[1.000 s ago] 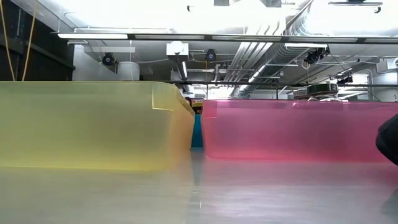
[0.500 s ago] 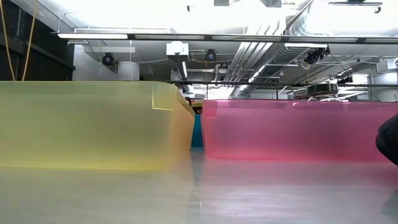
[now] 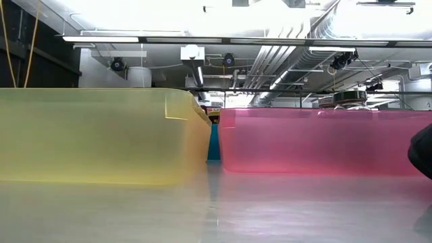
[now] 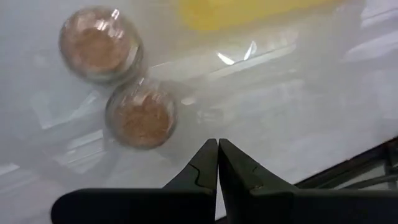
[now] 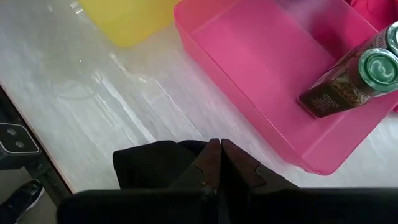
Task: Sort spices by type
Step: Adjust the brown spice bottles on the table
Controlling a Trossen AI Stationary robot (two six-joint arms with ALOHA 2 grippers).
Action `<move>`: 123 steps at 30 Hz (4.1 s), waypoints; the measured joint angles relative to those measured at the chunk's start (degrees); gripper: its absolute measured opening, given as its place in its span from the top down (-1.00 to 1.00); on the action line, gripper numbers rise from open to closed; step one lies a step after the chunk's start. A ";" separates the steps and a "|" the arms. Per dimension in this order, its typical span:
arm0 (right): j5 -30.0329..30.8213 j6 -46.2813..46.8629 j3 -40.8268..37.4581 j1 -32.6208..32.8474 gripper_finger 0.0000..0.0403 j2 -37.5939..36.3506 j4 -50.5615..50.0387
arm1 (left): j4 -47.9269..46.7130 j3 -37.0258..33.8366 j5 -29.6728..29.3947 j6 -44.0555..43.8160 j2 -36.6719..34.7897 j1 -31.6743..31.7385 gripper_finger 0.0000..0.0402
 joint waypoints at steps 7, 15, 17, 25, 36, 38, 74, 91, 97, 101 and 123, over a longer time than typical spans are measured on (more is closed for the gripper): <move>-0.05 0.00 0.00 -0.41 1.00 0.00 -0.21 | -6.26 0.00 2.22 -0.02 0.11 -3.20 1.00; -1.17 -2.21 0.00 -2.57 1.00 0.00 -0.21 | -2.02 0.07 1.71 -0.09 0.44 -3.55 1.00; -1.77 -2.70 0.00 -2.96 1.00 0.00 -0.22 | 0.07 0.04 2.42 -0.09 0.97 -3.71 1.00; -2.70 -3.43 0.00 -3.78 1.00 0.00 -0.26 | -4.46 0.00 2.65 -0.06 3.92 -3.10 1.00; -3.63 -3.28 0.00 -3.78 1.00 0.00 -0.26 | -10.48 0.00 1.47 0.07 4.39 -1.91 1.00; -3.65 -3.26 0.00 -3.78 1.00 0.00 -0.24 | -12.44 0.00 1.61 0.09 4.39 -1.91 1.00; -3.58 -5.88 0.00 -4.26 1.00 0.00 0.14 | 0.12 -11.92 3.51 84.04 -19.67 2.11 1.00; -3.58 -5.84 0.00 -4.26 1.00 0.00 0.85 | 11.70 -21.57 2.85 80.79 -19.67 4.06 1.00; -3.58 -5.83 0.00 -4.26 1.00 0.00 0.87 | 11.57 -21.57 1.80 78.76 -19.67 4.10 1.00; -3.58 -5.84 0.00 -4.26 1.00 0.00 0.87 | 10.31 -21.55 1.75 78.21 -19.54 4.10 1.00; -3.63 -5.84 0.00 -4.26 1.00 0.00 0.91 | 12.69 -24.10 2.95 75.95 -18.68 4.32 1.00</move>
